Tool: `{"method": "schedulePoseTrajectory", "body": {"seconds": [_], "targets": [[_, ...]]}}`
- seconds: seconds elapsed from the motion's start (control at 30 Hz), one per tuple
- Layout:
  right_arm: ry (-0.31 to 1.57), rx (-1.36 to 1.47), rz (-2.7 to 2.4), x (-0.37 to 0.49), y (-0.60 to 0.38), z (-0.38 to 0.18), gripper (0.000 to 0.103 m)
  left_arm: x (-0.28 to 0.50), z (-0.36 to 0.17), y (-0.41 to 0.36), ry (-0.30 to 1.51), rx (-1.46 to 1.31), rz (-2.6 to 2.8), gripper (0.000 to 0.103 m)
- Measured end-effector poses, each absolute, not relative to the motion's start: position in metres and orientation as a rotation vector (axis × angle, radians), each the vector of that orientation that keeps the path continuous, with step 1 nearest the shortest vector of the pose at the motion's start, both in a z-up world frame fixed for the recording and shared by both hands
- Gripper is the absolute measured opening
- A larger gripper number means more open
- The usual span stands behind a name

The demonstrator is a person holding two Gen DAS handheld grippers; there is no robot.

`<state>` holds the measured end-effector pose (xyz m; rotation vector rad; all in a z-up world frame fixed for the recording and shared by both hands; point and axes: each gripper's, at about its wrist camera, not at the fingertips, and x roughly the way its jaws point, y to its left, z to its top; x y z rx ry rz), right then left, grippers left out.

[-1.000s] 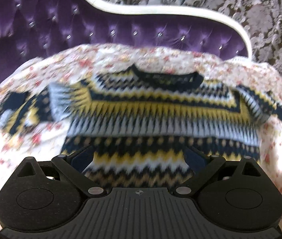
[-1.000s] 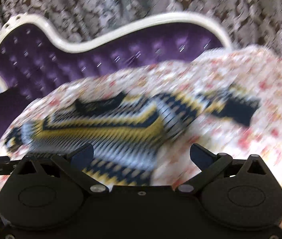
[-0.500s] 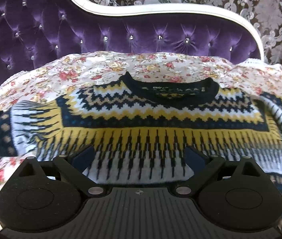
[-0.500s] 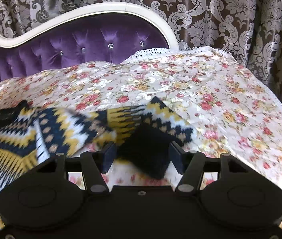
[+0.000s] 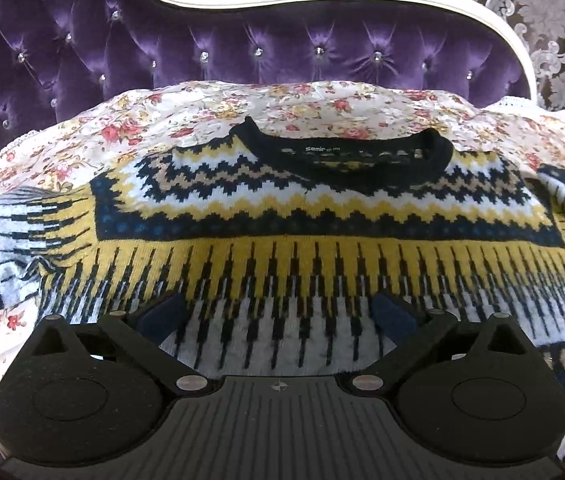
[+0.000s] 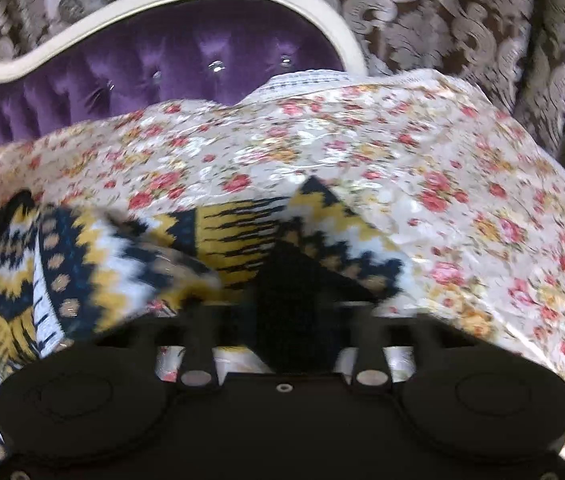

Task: Fold small clothes
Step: 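Grasp the dark sleeve cuff with the right gripper, then lift the sleeve and fold it across the sweater body with the right gripper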

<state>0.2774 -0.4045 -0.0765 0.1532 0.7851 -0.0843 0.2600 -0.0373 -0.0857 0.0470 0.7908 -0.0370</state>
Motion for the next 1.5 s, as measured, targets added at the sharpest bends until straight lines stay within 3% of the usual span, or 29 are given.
{"method": "schedulePoseTrajectory", "body": {"seconds": [0.1,0.27,0.33,0.4,0.47,0.5,0.53,0.8,1.03,1.07,1.1,1.13,1.2,1.5], "targets": [[0.781,0.146,-0.131,0.271,-0.423,-0.060,0.004,0.261,-0.086,-0.037,0.790,0.045,-0.035,0.103],[0.741,0.146,-0.214,0.258,-0.456,-0.023,0.004,0.260,-0.087,-0.036,0.780,0.041,-0.034,0.103],[0.737,0.147,-0.210,0.257,-0.458,-0.017,0.018,0.260,-0.087,-0.037,0.779,0.041,-0.029,0.103],[0.751,0.135,-0.181,0.258,-0.451,-0.019,0.018,0.260,-0.087,-0.037,0.779,0.042,-0.027,0.103],[0.771,0.126,-0.141,0.261,-0.436,-0.030,0.039,0.260,-0.087,-0.037,0.779,0.042,-0.028,0.103],[0.779,0.117,-0.127,0.262,-0.429,-0.036,0.060,0.260,-0.087,-0.037,0.780,0.042,-0.029,0.103],[0.781,0.095,-0.109,0.263,-0.420,-0.043,0.071,0.260,-0.087,-0.037,0.780,0.043,-0.030,0.103],[0.734,-0.404,-0.029,0.245,-0.359,-0.079,0.070,0.260,-0.087,-0.037,0.774,0.046,-0.032,0.103],[0.681,-0.567,0.053,0.238,-0.349,-0.100,0.066,0.260,-0.087,-0.037,0.772,0.047,-0.032,0.103],[0.686,-0.558,0.057,0.241,-0.350,-0.100,0.063,0.259,-0.087,-0.037,0.772,0.047,-0.032,0.103],[0.701,-0.540,0.072,0.245,-0.352,-0.099,0.048,0.259,-0.087,-0.037,0.772,0.047,-0.032,0.103],[0.720,-0.525,0.084,0.248,-0.354,-0.098,0.025,0.259,-0.087,-0.037,0.772,0.046,-0.032,0.103],[0.750,-0.464,0.113,0.252,-0.361,-0.096,0.013,0.259,-0.087,-0.038,0.772,0.047,-0.032,0.103],[0.743,0.062,-0.055,0.253,-0.457,-0.028,0.010,0.260,-0.084,-0.033,0.772,0.025,-0.051,0.102]]}}
